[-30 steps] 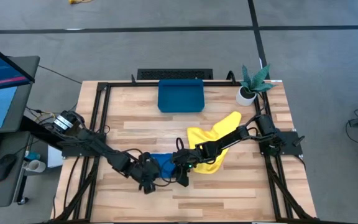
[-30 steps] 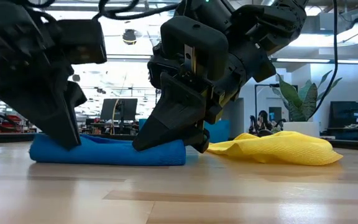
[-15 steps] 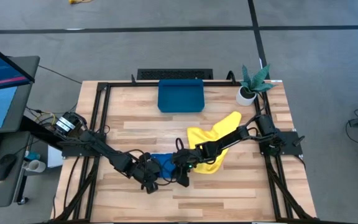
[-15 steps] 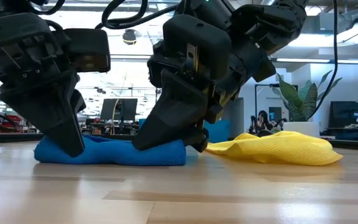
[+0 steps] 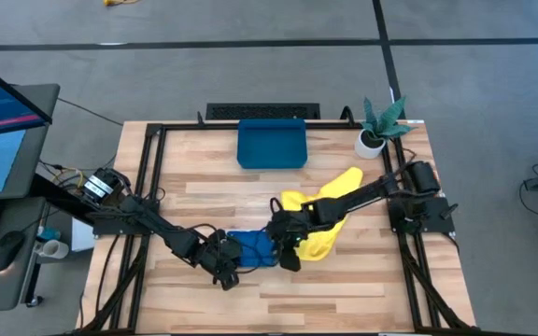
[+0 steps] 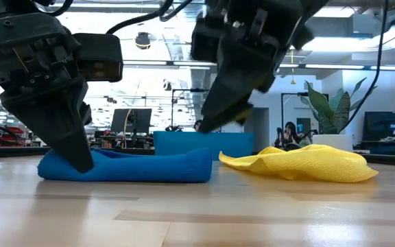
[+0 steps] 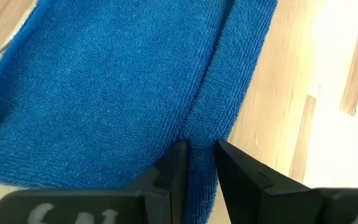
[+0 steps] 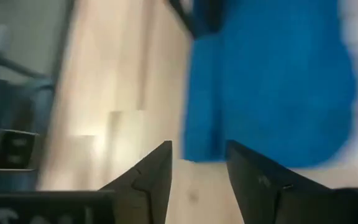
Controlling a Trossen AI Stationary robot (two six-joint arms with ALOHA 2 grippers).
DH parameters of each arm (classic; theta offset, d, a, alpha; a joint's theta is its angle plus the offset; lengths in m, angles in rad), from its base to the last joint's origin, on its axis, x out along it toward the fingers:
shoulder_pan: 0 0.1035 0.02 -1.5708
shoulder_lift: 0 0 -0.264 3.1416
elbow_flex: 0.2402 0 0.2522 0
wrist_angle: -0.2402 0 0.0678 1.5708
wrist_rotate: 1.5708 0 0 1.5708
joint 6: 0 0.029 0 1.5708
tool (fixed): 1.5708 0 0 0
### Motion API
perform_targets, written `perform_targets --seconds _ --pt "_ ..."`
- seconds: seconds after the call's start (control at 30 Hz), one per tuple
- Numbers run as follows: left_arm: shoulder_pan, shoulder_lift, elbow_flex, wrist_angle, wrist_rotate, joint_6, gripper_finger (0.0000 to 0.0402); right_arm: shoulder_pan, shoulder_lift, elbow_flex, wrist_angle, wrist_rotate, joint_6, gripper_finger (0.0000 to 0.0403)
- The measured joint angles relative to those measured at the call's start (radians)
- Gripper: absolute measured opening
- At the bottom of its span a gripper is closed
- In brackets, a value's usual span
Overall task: Roll microfiber towels into tight, uniform cylinder then place into a basket
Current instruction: Roll the blue towel
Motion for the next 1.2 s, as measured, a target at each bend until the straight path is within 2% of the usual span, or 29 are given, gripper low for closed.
perform_targets --seconds 0.13,0.27,0.4,0.53,0.8,1.0,1.2 --pt "-0.001 0.001 -0.002 0.012 -0.026 -0.019 0.0081 0.097 -0.080 0.003 -0.052 0.220 -0.147 0.0161" --pt "-0.001 0.002 -0.003 0.022 -0.041 -0.040 0.0081 0.197 -0.094 0.003 -0.036 0.416 -0.268 0.0154" --pt "0.000 0.004 -0.003 0.041 -0.055 -0.055 0.0081 0.258 -0.082 0.004 -0.015 0.539 -0.375 0.0150" --pt "0.016 0.005 -0.002 0.051 -0.085 -0.074 0.0081 0.274 -0.044 0.004 -0.008 0.557 -0.456 0.0148" --pt "0.055 0.005 -0.002 0.051 -0.100 -0.052 0.0081 0.231 0.051 0.004 0.033 0.565 -0.585 0.0159" --pt "0.063 0.004 -0.002 0.050 -0.094 -0.023 0.0081 0.206 0.108 0.005 0.060 0.555 -0.614 0.0185" --pt "0.063 0.004 -0.002 0.050 -0.086 -0.020 0.0076 0.166 0.109 0.005 0.049 0.551 -0.600 0.0202"
